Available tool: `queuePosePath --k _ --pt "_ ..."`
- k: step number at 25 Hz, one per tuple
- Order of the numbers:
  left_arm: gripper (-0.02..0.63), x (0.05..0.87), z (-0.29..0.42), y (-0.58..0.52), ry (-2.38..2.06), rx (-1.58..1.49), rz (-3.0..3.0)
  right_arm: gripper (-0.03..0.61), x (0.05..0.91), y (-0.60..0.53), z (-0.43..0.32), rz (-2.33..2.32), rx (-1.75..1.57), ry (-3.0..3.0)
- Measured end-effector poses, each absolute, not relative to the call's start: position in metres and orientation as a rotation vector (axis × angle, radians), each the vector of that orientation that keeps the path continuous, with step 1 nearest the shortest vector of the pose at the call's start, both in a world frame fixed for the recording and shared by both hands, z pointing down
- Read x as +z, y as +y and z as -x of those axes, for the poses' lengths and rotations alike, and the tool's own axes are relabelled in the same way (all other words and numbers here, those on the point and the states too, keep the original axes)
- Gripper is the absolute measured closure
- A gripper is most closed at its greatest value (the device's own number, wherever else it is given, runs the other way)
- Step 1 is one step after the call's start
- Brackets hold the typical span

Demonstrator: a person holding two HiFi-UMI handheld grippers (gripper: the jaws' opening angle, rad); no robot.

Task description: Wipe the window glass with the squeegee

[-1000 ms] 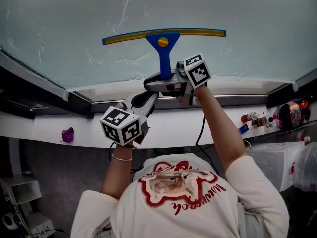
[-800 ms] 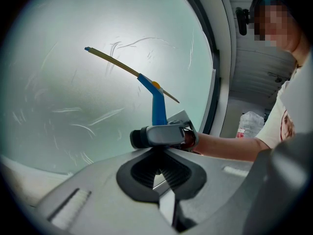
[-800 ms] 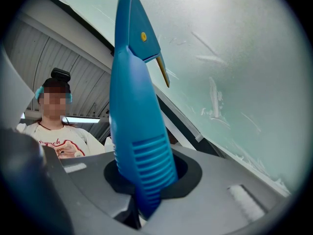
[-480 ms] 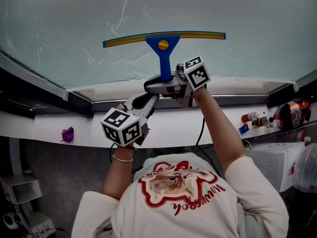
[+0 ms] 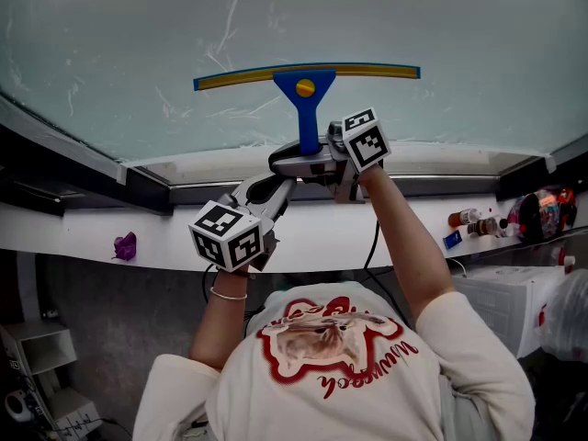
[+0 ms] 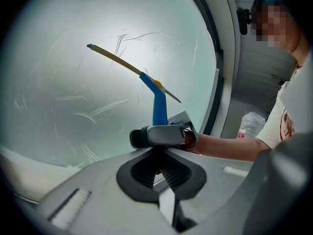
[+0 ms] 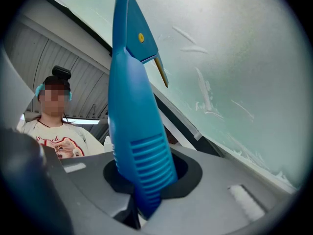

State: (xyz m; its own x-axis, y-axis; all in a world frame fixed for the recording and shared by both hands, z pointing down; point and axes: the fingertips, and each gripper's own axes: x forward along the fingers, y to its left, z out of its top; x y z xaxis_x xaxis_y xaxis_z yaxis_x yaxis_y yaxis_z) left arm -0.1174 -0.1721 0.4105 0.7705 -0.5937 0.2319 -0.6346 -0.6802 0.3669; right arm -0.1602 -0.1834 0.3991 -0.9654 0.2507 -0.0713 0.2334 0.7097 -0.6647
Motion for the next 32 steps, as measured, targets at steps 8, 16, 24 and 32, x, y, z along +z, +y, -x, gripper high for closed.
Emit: queuePosePath --k 8,16,24,32 --pt "0.612 0.420 0.117 -0.171 -0.931 0.157 -2.519 0.499 0.409 -0.183 0.160 0.409 1.137 -2.876" --pt "0.612 0.428 0.117 -0.169 -0.931 0.171 -2.506 0.497 0.417 -0.181 0.160 0.410 1.167 -2.867" --pt "0.612 0.438 0.118 -0.168 -0.922 0.178 -2.487 0.495 0.427 -0.180 0.160 0.407 1.201 -2.850" --pt "0.612 0.447 0.117 -0.166 -0.919 0.199 -2.473 0.492 0.437 -0.178 0.160 0.410 1.241 -2.836"
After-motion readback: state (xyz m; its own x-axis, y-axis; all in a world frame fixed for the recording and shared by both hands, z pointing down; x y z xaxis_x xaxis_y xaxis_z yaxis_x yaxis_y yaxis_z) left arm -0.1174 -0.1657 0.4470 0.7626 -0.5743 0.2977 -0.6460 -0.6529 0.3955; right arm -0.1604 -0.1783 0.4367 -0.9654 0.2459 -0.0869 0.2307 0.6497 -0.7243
